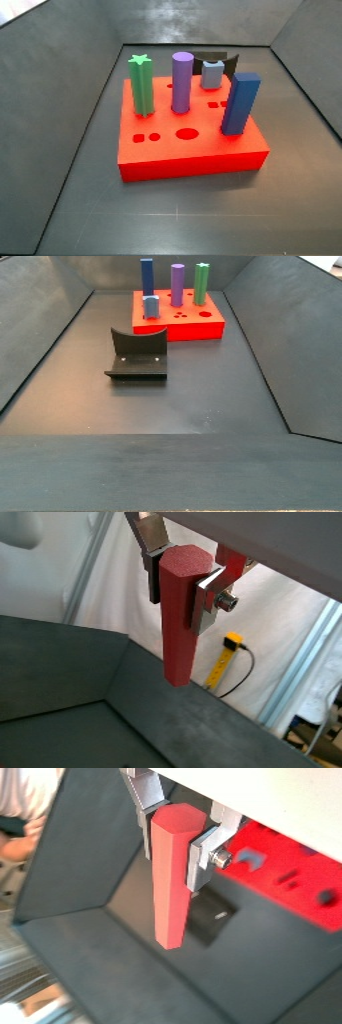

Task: Pick up the hexagon object. Move up. Place the hexagon object on the fixture. Regrasp the hexagon object. Move to above the board. Insert the hexagon object.
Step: Move to above the board.

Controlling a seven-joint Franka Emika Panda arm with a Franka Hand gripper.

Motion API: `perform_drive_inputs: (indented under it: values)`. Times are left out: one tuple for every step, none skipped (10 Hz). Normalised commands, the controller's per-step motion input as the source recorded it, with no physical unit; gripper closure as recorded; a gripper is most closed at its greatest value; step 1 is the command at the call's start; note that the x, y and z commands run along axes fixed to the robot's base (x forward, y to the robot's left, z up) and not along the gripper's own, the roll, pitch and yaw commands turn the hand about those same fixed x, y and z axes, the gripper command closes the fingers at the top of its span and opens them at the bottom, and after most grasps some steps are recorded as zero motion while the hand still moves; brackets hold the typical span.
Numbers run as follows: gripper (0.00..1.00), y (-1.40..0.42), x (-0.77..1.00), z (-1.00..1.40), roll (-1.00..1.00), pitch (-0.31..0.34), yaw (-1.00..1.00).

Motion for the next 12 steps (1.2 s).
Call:
perform_drive_inputs:
  values:
    - [1.00, -1.00, -0.88, -0.13, -1.00, -0.087, 0.05]
    - [1.00, -1.00, -0.90, -0.12, -1.00, -0.104, 0.05]
    - [1.00, -1.00, -0.95, -0.12, -1.00, -0.121, 0.05]
    - [1.00, -0.94, -0.92, -0.12, -1.00, -0.132, 0.04]
    - [1.00, -0.64, -0.67, -0.08, -1.00, -0.149, 0.04]
    - [1.00, -0.35, -0.43, -0.05, -1.00, -0.159, 0.04]
    - [1.00, -0.14, -0.22, -0.03, -1.00, -0.156, 0.02]
    - [1.00, -0.08, -0.14, -0.02, -1.00, -0.162, 0.01]
    - [1.00, -0.01, -0.09, -0.01, -0.99, -0.175, 0.00]
    - [1.00, 0.00, -0.08, -0.01, -0.84, -0.156, -0.01]
    - [1.00, 0.01, -0.06, 0.00, -0.47, -0.103, -0.01]
    - [1.00, 0.01, -0.05, -0.01, -0.35, -0.083, -0.01]
